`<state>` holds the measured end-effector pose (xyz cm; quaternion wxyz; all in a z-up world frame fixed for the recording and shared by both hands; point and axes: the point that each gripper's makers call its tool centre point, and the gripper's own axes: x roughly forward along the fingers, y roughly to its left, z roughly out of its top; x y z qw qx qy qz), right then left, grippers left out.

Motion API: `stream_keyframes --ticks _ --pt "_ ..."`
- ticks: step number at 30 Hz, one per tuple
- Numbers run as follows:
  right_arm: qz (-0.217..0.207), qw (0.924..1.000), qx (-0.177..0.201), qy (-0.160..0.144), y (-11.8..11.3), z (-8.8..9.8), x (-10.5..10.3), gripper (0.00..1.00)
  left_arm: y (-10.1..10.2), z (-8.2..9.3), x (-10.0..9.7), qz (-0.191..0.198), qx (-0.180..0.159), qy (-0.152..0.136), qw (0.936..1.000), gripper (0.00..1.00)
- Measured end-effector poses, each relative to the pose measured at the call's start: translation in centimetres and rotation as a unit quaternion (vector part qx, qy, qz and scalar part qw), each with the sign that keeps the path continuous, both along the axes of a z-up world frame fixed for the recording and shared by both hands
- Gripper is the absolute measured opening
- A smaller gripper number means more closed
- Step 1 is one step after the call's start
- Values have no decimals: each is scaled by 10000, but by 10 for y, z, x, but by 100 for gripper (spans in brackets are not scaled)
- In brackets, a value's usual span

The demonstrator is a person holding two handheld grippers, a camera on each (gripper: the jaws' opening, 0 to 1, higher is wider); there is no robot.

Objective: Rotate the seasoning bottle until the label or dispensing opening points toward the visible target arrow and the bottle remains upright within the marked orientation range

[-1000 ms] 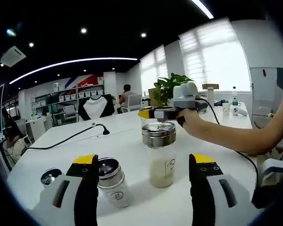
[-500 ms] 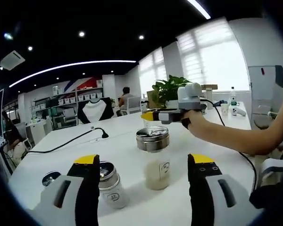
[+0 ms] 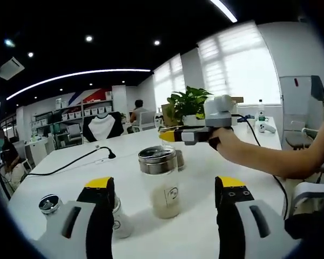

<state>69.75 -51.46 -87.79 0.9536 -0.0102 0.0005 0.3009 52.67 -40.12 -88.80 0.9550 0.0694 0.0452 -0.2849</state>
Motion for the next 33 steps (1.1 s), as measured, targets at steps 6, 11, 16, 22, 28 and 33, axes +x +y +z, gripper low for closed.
stream_keyframes --ticks 6,11,16,22,28,33 --pt "69 10000 -4 -3 2 -2 -16 38 -1 -2 -5 -4 -9 33 10000 80" --pt "94 9999 31 -45 1 1 -28 38 -2 -3 -9 -23 2 42 10000 80" --pt "197 9997 -35 -115 4 4 -43 38 -4 -5 -13 -87 -108 81 9999 80" --pt "275 9995 -47 -127 4 3 -54 38 -6 -3 -18 -75 -95 53 9999 80" --pt "281 9996 26 -84 0 0 -69 38 -14 -7 -24 -161 -69 68 9998 79" --pt "332 9994 -26 -105 1 0 -84 38 -21 -11 -33 -258 -85 99 9996 78"
